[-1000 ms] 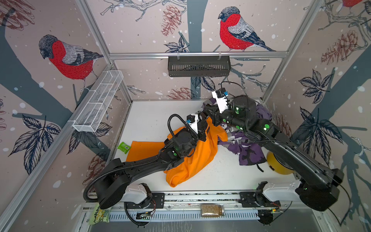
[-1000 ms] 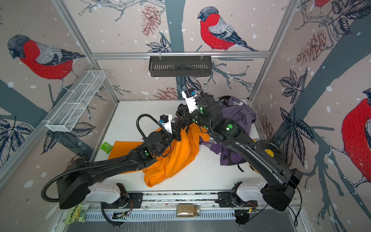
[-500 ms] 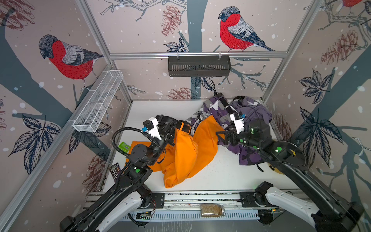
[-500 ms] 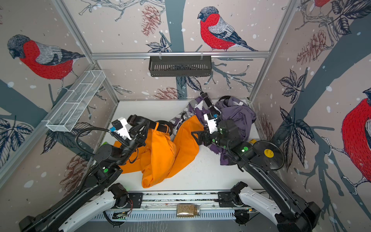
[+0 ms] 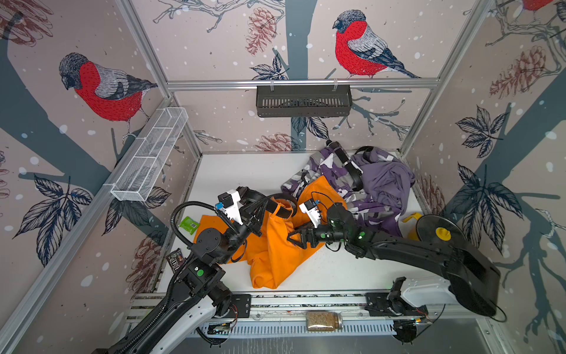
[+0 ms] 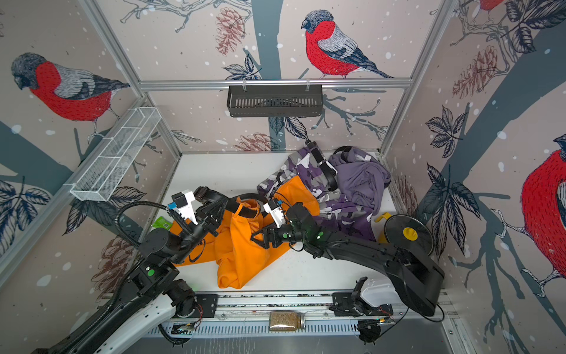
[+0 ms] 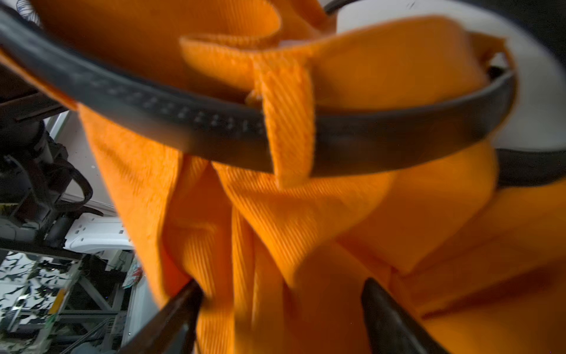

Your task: Remove the belt from the trousers

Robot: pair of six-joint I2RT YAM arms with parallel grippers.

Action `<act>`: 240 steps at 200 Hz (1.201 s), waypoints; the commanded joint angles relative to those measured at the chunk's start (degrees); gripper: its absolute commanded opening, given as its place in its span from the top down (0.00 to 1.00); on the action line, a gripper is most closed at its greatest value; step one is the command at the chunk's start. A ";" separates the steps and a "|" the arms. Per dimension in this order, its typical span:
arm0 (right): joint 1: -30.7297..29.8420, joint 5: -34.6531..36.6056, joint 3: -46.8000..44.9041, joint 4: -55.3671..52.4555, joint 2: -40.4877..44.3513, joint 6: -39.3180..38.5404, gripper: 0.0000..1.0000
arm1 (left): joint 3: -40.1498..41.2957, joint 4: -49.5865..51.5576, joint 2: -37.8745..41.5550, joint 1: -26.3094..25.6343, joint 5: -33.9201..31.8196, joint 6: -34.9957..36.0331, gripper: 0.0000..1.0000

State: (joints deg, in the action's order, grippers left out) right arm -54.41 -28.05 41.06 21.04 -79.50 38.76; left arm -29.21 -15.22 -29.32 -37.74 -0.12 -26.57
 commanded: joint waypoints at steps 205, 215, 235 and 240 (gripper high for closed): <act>59.14 23.83 -8.74 -33.42 44.00 -16.36 1.00 | -15.56 -6.32 -17.57 39.03 3.78 7.17 1.00; 60.84 22.54 -8.90 -33.26 44.47 -16.92 1.00 | -14.86 -4.66 -17.44 39.23 1.78 6.64 1.00; 63.18 23.62 -8.22 -34.53 44.96 -18.37 1.00 | -12.33 -0.27 -16.88 39.22 -4.05 4.78 1.00; 63.91 24.01 -8.04 -34.81 45.11 -18.87 1.00 | -11.71 1.07 -16.71 39.22 -6.12 4.22 1.00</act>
State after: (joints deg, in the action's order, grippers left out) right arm 7.03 -10.11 32.21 -14.17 -34.98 22.20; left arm -42.87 -18.26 -46.78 0.95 8.34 -21.65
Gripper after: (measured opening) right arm 0.071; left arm 0.084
